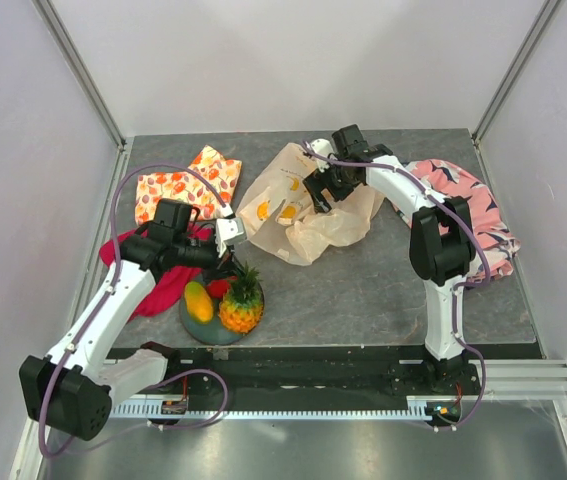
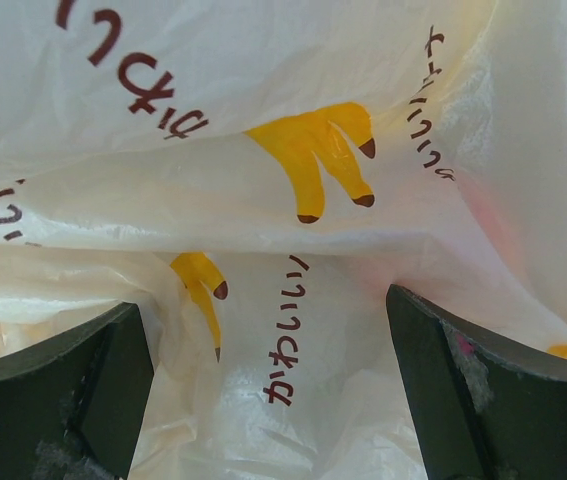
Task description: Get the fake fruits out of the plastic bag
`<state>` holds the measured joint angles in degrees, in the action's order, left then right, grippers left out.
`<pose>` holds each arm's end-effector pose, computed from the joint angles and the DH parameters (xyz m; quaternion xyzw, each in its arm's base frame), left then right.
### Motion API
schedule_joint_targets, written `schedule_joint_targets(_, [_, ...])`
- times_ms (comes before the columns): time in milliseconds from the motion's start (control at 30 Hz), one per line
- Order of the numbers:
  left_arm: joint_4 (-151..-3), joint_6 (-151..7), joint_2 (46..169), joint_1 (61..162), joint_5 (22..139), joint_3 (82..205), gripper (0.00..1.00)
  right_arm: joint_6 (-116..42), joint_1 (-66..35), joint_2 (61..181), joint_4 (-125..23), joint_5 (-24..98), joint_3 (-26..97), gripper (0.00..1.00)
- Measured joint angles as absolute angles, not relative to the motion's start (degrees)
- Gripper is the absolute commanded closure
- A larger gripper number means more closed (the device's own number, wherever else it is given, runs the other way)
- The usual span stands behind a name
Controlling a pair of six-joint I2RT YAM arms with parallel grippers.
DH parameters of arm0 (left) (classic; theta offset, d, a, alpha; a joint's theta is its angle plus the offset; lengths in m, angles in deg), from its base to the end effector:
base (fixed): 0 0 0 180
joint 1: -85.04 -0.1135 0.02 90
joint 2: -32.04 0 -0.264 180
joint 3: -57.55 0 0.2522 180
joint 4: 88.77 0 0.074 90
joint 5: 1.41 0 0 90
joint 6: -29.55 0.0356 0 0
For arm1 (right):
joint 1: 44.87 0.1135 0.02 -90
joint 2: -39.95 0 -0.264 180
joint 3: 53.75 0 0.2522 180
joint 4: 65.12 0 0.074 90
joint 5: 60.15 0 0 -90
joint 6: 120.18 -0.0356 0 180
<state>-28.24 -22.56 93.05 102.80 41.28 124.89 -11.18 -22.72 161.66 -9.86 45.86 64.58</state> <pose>0.1826 -0.0860 0.2926 0.5159 0.7133 -0.3267 0.3439 0.4287 0.1851 0.2308 -0.3703 0.8794 0.1414 0.2638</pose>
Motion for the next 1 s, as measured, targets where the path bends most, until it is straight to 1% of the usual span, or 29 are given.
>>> schedule_joint_targets(100, [-30.58,-22.78,92.33,102.8,42.41,123.82,0.98,-10.89,-22.32,161.51,-9.84,45.79,64.54,0.02])
schedule_joint_targets(433, [-31.02,-23.15,90.36,102.8,45.21,123.78,0.98,-10.87,-21.3,160.61,-9.69,45.86,64.52,0.02])
schedule_joint_targets(500, [-31.02,-23.15,90.36,102.8,45.21,123.78,0.96,-10.87,-21.3,160.61,-9.67,45.86,64.52,0.02])
schedule_joint_targets(533, [-31.02,-23.15,90.36,102.8,45.21,123.75,0.91,-10.87,-21.3,160.61,-9.67,45.86,64.52,0.02])
schedule_joint_targets(567, [-31.02,-23.15,90.36,102.8,45.23,123.71,0.82,-10.87,-21.3,160.61,-9.67,45.88,64.52,0.02])
schedule_joint_targets(600, [-31.06,-23.15,90.36,102.8,45.28,123.69,0.78,-10.87,-21.3,160.61,-9.67,45.88,64.52,0.02])
schedule_joint_targets(633, [-31.04,-23.28,90.36,102.8,45.45,123.67,0.71,-10.87,-21.32,160.61,-9.67,45.88,64.52,0.02])
schedule_joint_targets(667, [-31.04,-23.3,90.32,102.8,45.47,123.67,0.58,-10.87,-21.34,160.59,-9.67,45.88,64.52,0.02])
schedule_joint_targets(733, [-30.43,-23.74,90.06,102.8,45.47,123.78,0.45,-10.87,-21.34,160.5,-9.6,45.9,64.52,0.02])
schedule_joint_targets(767, [-29.9,-23.87,89.84,102.8,45.36,123.97,0.33,-10.85,-21.34,160.39,-9.43,45.94,64.52,0.02])
schedule_joint_targets(800, [-28.48,-24.33,89.6,102.8,45.3,124.82,0.3,-10.78,-21.34,160.15,-9.14,45.97,64.54,0.02])
schedule_joint_targets(867, [-26.51,-25.38,89.23,102.82,44.8,127.43,0.18,-10.37,-21.34,159.41,-8.38,45.99,64.54,0.02])
schedule_joint_targets(967, [-24.42,-27.56,88.68,102.86,44.36,134.14,0.16,-9.32,-21.58,157.55,-5.45,46.12,65.5,0.02])
schedule_joint_targets(1000, [-24.24,-28.57,88.61,102.86,44.18,136.56,0.08,-9.03,-21.73,156.85,-4.36,46.25,66.33,0.02])
